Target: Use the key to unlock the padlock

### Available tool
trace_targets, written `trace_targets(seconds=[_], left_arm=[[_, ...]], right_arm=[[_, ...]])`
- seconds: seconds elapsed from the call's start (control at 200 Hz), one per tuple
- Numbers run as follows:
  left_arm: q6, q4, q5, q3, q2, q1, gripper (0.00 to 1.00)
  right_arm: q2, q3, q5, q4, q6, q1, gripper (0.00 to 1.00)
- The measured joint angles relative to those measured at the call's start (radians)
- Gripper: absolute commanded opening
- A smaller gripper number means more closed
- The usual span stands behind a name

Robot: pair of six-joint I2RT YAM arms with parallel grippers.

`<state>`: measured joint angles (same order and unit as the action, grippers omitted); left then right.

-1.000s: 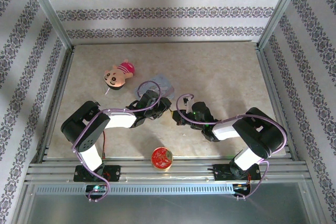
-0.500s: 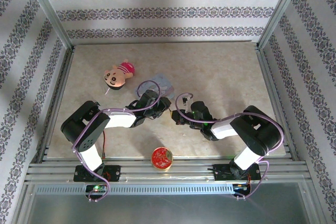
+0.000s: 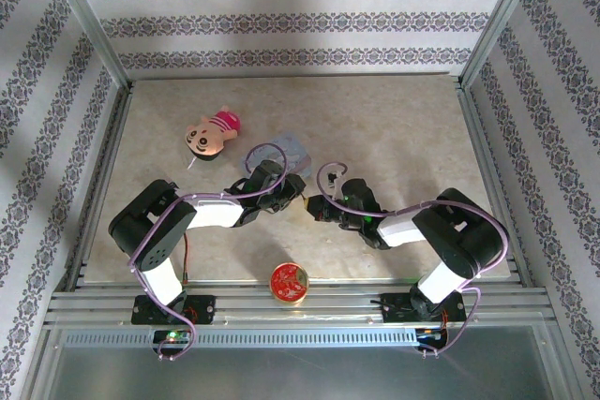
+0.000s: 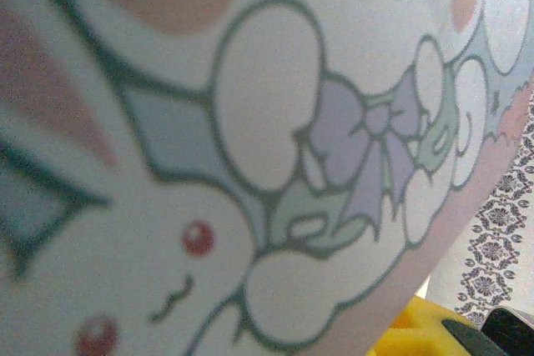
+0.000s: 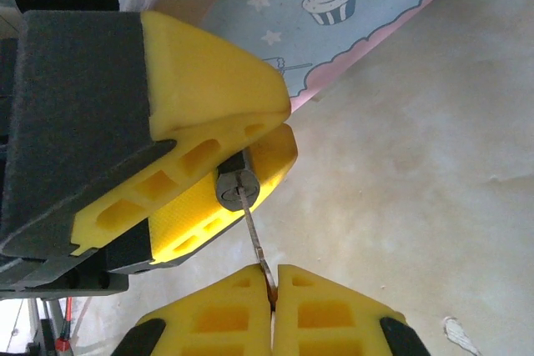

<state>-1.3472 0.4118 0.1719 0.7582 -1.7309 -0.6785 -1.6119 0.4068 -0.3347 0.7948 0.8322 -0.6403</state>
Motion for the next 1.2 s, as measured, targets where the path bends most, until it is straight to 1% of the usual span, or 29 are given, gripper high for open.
trace_targets(seconds=[0.27, 0.515, 0.899, 1.199], left_arm=[[0.003, -0.016, 0.012, 0.009, 0.000, 0.000, 0.20], [0.003, -0.025, 0.015, 0.014, 0.000, 0.000, 0.20], [0.003, -0.039, 0.016, 0.018, 0.000, 0.000, 0.20], [-0.002, -0.039, 0.016, 0.020, 0.000, 0.000, 0.20]], right_arm=[[0.065, 0.006, 0.005, -0.085, -0.004, 0.010, 0.00], [0.069, 0.019, 0.015, -0.118, -0.020, 0.007, 0.00], [0.069, 0.036, 0.107, -0.136, -0.023, -0.039, 0.00], [0.079, 0.036, 0.140, -0.146, -0.019, -0.051, 0.00]])
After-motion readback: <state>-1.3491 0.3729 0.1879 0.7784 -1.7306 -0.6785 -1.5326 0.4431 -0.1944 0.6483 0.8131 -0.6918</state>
